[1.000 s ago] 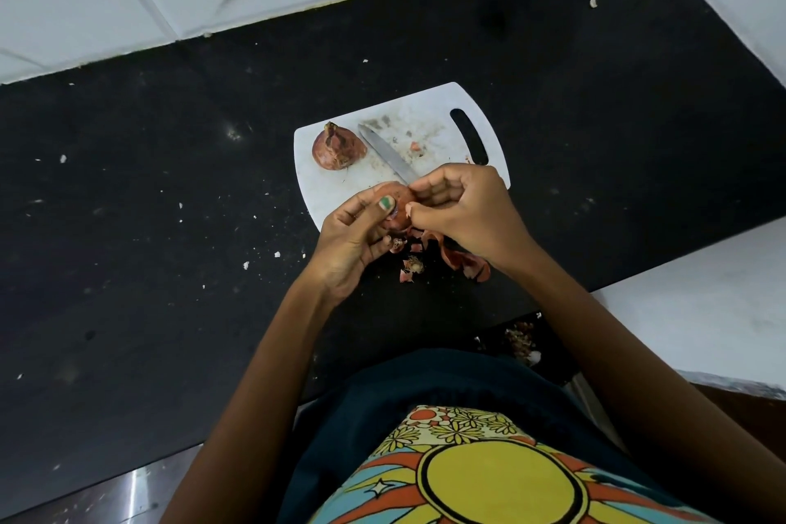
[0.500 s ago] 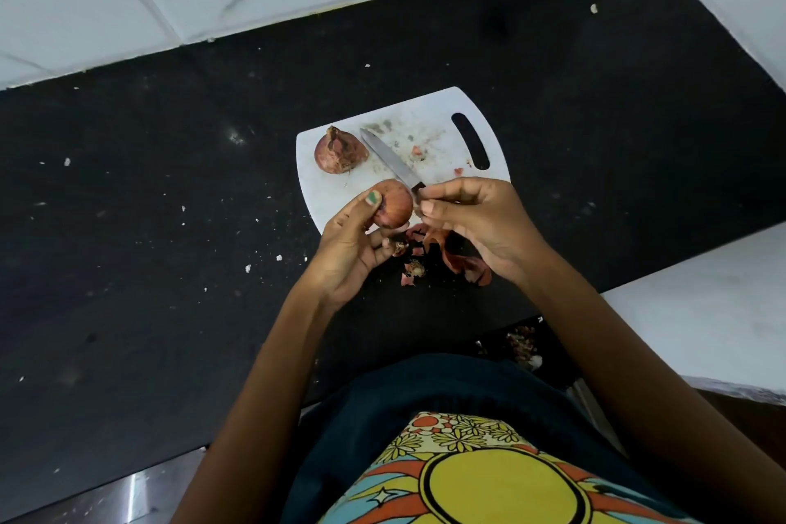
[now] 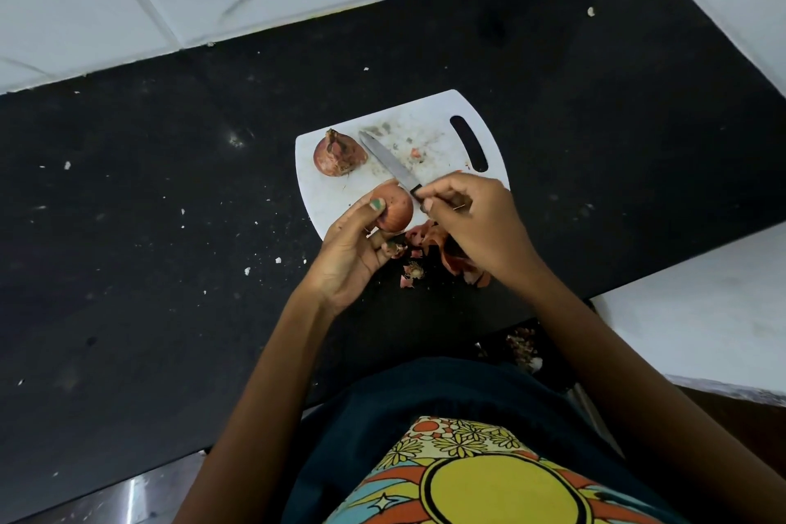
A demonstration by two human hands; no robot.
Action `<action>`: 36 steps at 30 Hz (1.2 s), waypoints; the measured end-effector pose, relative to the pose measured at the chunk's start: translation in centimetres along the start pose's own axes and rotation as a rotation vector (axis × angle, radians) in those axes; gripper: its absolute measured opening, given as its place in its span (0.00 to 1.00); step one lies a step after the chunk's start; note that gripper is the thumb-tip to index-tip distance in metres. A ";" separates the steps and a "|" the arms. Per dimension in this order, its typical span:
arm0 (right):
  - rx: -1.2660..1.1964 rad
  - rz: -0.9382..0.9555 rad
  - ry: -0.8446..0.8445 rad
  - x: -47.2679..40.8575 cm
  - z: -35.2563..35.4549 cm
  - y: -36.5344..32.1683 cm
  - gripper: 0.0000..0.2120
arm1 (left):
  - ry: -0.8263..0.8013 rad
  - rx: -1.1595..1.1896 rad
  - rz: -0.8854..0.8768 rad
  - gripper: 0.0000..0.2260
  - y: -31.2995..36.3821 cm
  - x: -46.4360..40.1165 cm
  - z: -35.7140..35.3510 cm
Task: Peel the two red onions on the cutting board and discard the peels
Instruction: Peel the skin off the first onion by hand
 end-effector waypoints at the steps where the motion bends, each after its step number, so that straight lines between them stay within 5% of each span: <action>1: -0.053 -0.005 0.002 0.0 0.1 -0.3 0.07 | 0.000 -0.018 0.002 0.17 0.1 0.1 -0.1; 8: -0.098 -0.031 -0.110 0.3 -1.2 -0.7 0.16 | 0.014 -0.105 0.016 0.20 -0.1 0.1 0.0; 36: -0.220 -0.052 -0.070 -0.1 -0.1 0.3 0.05 | -0.006 -0.069 0.018 0.19 0.0 0.3 -0.1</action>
Point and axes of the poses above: each hand's wrist, its own x-axis away from the middle knuckle, its own z-axis out of the back of the hand, y = z × x, the point moved 7 cm from there along -x, towards the middle knuckle, and after that the axes turned 7 degrees about -y, right-handed, at the moved point
